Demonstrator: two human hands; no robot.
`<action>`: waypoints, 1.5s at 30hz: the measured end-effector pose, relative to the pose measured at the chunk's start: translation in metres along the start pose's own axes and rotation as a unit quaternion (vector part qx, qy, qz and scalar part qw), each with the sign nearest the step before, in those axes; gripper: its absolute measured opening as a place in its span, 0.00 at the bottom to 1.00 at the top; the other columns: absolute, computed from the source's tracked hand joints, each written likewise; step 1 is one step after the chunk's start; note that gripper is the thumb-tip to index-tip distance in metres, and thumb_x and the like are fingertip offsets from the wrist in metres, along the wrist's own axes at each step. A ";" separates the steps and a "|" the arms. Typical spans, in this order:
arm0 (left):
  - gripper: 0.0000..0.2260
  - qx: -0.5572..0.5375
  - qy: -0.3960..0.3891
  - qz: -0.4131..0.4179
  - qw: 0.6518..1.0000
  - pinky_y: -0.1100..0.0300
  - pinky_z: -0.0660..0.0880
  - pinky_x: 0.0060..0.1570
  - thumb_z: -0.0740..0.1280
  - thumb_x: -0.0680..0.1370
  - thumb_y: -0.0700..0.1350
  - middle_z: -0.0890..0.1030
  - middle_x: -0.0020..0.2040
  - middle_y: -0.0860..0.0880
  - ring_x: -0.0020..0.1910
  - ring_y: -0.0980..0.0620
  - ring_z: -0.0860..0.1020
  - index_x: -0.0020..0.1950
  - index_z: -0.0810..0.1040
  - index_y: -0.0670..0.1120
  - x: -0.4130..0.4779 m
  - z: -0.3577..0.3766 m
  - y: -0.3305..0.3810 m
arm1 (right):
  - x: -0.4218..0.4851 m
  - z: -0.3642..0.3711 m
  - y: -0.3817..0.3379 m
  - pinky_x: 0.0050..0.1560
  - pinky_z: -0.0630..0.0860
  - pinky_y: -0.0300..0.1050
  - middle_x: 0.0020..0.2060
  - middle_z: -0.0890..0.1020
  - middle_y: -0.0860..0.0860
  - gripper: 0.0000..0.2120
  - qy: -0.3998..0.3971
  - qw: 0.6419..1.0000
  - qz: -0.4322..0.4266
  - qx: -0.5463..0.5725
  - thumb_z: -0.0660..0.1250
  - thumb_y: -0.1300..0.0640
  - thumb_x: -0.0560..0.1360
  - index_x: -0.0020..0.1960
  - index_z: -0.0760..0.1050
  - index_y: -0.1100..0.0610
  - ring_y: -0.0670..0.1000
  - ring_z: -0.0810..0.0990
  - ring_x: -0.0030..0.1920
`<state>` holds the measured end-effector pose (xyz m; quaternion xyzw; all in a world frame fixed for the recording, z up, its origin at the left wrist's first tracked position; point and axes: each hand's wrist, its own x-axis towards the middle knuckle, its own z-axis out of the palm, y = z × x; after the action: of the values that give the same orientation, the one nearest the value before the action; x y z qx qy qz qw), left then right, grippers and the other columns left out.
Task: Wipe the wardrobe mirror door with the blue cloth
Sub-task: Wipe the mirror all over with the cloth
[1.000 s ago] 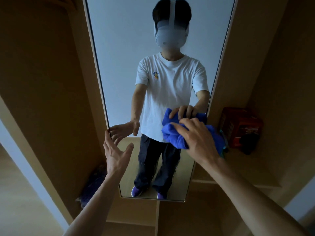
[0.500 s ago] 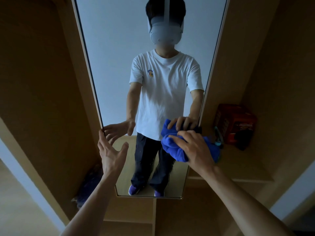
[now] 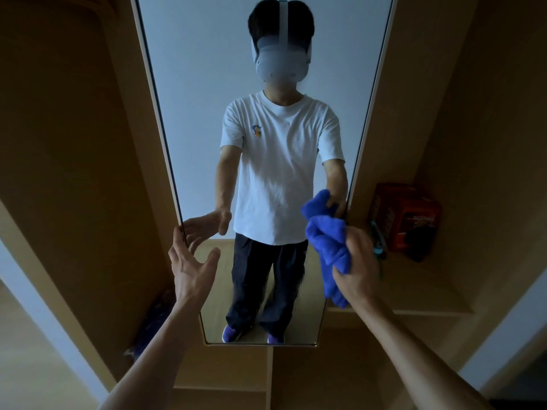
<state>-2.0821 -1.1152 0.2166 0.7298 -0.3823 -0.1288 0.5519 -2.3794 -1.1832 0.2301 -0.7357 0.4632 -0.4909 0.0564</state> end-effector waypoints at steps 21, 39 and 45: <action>0.39 -0.043 -0.111 0.043 0.992 0.46 0.71 0.64 0.67 0.70 0.55 0.65 0.74 0.47 0.71 0.49 0.67 0.80 0.58 0.53 0.021 -0.031 -0.010 | -0.007 0.074 -0.070 0.51 0.77 0.44 0.61 0.74 0.52 0.20 0.021 0.999 0.045 -0.002 0.64 0.53 0.75 0.66 0.68 0.55 0.53 0.78 0.56; 0.19 -0.053 -0.046 0.048 0.996 0.52 0.69 0.59 0.62 0.82 0.53 0.71 0.66 0.55 0.68 0.49 0.71 0.72 0.66 0.54 0.028 -0.026 -0.015 | -0.002 0.128 -0.142 0.50 0.82 0.49 0.59 0.76 0.55 0.27 -0.012 0.997 -0.056 -0.052 0.73 0.54 0.74 0.68 0.65 0.55 0.55 0.78 0.57; 0.23 -0.043 -0.027 0.060 0.997 0.47 0.71 0.58 0.60 0.82 0.55 0.70 0.72 0.49 0.67 0.51 0.70 0.76 0.62 0.57 0.024 -0.020 -0.018 | 0.006 0.062 -0.082 0.47 0.78 0.52 0.53 0.77 0.59 0.18 0.015 0.997 0.020 -0.073 0.64 0.49 0.80 0.61 0.73 0.63 0.57 0.79 0.52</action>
<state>-2.0464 -1.1162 0.2126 0.6778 -0.4339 -0.1314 0.5788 -2.2797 -1.1648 0.2467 -0.7211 0.5129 -0.4658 0.0057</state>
